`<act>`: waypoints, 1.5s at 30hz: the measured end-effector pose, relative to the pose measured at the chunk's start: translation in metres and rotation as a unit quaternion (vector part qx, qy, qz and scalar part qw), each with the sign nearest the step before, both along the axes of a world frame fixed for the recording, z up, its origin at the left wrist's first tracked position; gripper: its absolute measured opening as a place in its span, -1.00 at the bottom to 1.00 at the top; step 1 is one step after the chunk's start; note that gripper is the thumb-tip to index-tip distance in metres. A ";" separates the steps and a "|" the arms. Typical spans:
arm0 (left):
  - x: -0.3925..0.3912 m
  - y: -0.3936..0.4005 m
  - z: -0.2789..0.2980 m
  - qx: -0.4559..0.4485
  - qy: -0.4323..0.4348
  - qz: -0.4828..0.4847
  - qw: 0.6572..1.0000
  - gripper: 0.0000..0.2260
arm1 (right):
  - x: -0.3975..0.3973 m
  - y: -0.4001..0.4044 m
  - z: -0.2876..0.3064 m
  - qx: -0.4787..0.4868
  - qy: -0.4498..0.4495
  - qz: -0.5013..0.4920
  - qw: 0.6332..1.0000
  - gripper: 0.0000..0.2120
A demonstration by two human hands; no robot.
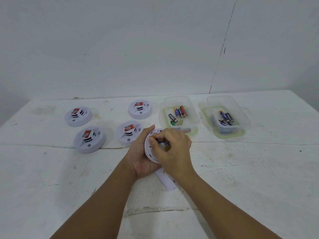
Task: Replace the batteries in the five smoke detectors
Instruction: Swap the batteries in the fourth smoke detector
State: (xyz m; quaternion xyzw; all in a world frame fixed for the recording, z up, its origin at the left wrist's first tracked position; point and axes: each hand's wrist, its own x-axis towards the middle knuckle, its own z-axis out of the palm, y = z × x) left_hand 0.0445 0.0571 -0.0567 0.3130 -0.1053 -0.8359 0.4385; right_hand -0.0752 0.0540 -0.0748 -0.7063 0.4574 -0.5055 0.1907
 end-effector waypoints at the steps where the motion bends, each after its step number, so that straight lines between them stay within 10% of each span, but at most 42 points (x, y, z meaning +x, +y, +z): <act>1: 0.000 0.000 0.000 0.000 0.000 -0.001 1.000 -0.53 | -0.001 0.000 0.001 0.002 0.000 -0.001 1.000 -0.91; 32: -0.003 0.003 0.000 -0.004 -0.029 0.013 0.999 -0.58 | -0.004 0.002 0.020 0.115 0.024 0.012 0.993 -0.89; 45: -0.008 0.007 0.006 0.003 -0.021 0.032 0.999 -0.57 | -0.011 -0.012 0.032 0.323 -0.095 0.043 0.941 -0.61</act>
